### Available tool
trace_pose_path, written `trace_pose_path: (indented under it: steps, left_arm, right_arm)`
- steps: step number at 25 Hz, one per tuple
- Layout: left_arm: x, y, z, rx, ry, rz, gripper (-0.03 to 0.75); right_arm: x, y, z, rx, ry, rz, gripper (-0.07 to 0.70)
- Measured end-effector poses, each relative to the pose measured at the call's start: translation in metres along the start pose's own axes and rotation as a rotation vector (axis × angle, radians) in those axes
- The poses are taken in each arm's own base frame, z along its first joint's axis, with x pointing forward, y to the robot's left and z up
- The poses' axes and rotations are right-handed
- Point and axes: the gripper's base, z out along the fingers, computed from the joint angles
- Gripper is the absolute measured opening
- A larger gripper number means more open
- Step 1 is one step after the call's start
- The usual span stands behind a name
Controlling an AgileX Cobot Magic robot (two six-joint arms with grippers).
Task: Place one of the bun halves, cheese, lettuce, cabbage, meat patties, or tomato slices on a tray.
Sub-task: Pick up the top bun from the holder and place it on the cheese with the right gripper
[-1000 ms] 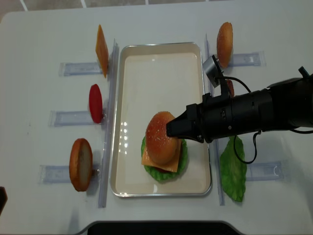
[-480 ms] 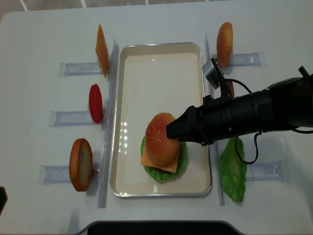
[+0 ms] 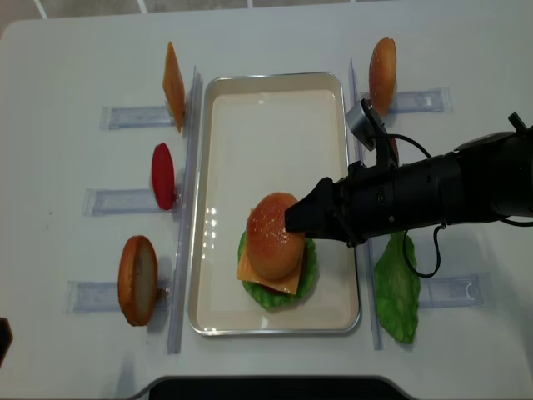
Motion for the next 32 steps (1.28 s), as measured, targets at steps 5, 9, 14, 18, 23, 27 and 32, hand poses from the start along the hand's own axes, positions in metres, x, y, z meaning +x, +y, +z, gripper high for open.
trace_pose_path:
  steps: [5,9,14,18,23,27,32]
  left_arm:
    - [0.000,0.000,0.000,0.000,0.000,0.000,0.000]
    - [0.000,0.000,0.000,0.000,0.000,0.000,0.000]
    - [0.000,0.000,0.000,0.000,0.000,0.000,0.000]
    - [0.000,0.000,0.000,0.000,0.000,0.000,0.000]
    - [0.000,0.000,0.000,0.000,0.000,0.000,0.000]
    - [0.000,0.000,0.000,0.000,0.000,0.000,0.000]
    - [0.000,0.000,0.000,0.001,0.000,0.000,0.000]
  right_arm:
    - [0.000,-0.001,0.000,0.009,-0.001,-0.001,0.403]
    - [0.000,-0.001,0.000,0.009,-0.001,-0.002,0.407]
    - [0.000,-0.001,0.000,0.010,0.004,-0.006,0.471]
    - [0.002,-0.002,0.000,0.026,0.023,-0.026,0.522]
    - [0.003,-0.004,0.000,0.044,0.031,-0.034,0.538]
    - [0.004,-0.006,-0.001,0.082,0.047,-0.039,0.540]
    - [0.002,0.001,-0.011,0.151,0.031,-0.077,0.540]
